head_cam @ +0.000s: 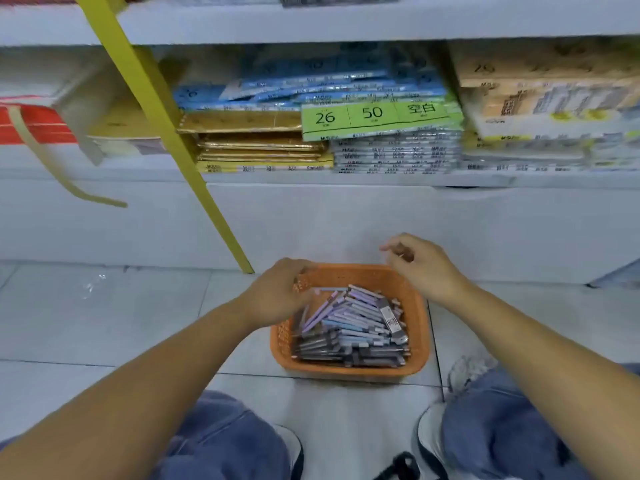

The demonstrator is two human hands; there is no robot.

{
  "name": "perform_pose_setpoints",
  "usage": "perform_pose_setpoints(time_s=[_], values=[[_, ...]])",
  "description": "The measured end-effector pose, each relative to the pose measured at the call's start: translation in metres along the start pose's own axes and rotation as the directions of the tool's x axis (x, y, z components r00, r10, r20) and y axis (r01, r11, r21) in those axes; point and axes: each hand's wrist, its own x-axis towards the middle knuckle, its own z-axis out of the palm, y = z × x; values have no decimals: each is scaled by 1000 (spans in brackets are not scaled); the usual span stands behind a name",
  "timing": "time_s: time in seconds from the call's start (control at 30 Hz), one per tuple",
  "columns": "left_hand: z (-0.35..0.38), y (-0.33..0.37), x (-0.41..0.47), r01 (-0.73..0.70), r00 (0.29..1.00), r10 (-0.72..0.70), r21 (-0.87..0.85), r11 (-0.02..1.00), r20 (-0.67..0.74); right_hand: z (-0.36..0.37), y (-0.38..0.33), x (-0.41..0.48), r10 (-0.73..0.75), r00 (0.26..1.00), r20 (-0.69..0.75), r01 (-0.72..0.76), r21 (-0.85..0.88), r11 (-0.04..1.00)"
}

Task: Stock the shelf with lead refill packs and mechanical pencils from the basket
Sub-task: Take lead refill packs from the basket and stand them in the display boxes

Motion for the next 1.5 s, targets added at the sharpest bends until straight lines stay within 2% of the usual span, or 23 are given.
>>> perform_pose_setpoints(time_s=[0.07, 0.17, 0.3, 0.37, 0.53, 0.63, 0.7, 0.83, 1.0, 1.13, 1.27, 1.43, 1.5], values=[[36, -24, 7, 60, 996, -57, -48, 997, 63, 31, 45, -5, 152, 977, 150, -150, -30, 988], [86, -55, 19, 148, 975, -134, -69, 987, 176, 71, 99, -14, 327, 874, 361, -305, -118, 945], [130, -90, 35, 255, 927, -234, -35, 966, 294, 109, 146, -18, 405, 745, 530, -309, -263, 914], [141, -102, 44, 288, 902, -264, -22, 957, 341, 120, 159, -18, 411, 709, 573, -263, -325, 908], [159, -120, 58, 287, 881, -283, 47, 957, 379, 130, 176, -14, 381, 710, 592, -105, -447, 888], [167, -120, 63, 286, 892, -292, 70, 956, 346, 134, 179, -17, 345, 727, 594, 15, -516, 856], [171, -120, 67, 280, 906, -297, 99, 955, 300, 137, 180, -18, 327, 751, 574, 30, -524, 851], [176, -124, 70, 288, 926, -298, 79, 954, 232, 139, 181, -14, 313, 789, 528, -104, -388, 916], [176, -128, 79, 345, 912, -333, -10, 938, 238, 135, 179, -5, 421, 750, 510, -369, -206, 906], [177, -130, 81, 421, 886, -375, -133, 897, 274, 138, 181, -4, 461, 739, 492, -420, -198, 885], [174, -131, 81, 513, 850, -415, -335, 790, 323, 137, 182, -4, 492, 716, 495, -527, -77, 846], [175, -131, 78, 543, 839, -433, -482, 688, 328, 137, 181, -6, 517, 667, 536, -567, -86, 819], [175, -131, 75, 544, 839, -424, -515, 662, 342, 138, 181, -6, 522, 670, 528, -579, -67, 812]])
